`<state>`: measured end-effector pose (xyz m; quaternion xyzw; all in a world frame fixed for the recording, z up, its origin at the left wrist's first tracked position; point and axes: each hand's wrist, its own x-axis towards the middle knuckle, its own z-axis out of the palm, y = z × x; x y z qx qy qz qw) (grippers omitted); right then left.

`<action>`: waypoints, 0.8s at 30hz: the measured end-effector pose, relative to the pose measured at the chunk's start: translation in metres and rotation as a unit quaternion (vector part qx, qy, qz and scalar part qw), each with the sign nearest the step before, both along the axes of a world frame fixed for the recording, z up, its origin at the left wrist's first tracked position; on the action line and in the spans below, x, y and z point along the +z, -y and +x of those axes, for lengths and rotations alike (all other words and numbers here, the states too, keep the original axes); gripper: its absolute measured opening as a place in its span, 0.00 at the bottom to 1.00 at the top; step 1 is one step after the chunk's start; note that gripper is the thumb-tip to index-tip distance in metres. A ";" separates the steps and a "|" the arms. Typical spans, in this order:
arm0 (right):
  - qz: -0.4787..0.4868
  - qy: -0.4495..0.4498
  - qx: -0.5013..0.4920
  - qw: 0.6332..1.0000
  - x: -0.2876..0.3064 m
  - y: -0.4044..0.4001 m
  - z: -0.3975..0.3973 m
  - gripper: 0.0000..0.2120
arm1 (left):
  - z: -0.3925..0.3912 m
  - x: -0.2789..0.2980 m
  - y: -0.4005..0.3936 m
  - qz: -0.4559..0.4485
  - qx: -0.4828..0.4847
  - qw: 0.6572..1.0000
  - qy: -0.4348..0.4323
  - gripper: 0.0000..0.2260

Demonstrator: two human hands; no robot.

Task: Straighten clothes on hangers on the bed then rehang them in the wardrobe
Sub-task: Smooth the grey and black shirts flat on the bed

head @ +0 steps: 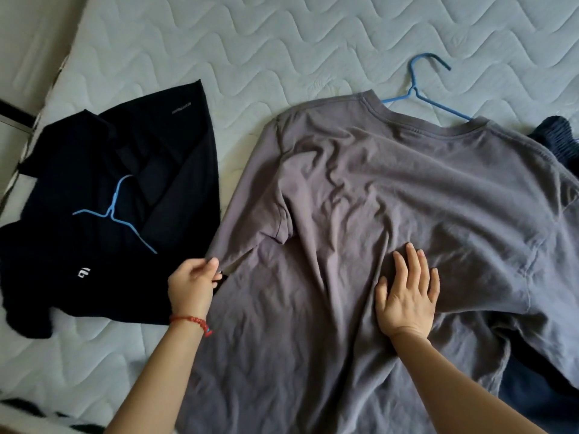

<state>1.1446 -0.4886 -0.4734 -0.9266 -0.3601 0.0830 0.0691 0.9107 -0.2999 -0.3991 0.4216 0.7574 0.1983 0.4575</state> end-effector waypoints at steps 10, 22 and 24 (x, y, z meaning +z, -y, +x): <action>-0.006 0.004 0.000 1.000 -0.003 0.000 -0.001 0.25 | 0.038 -0.022 -0.100 -0.223 0.028 0.974 0.032 0.20; -0.010 0.010 -0.001 1.000 -0.003 -0.001 0.000 0.25 | 0.036 0.009 -0.123 0.182 0.128 0.973 0.058 0.10; -0.011 0.009 -0.001 1.000 -0.004 -0.001 0.000 0.25 | 0.026 -0.006 -0.119 0.058 0.123 0.989 0.059 0.06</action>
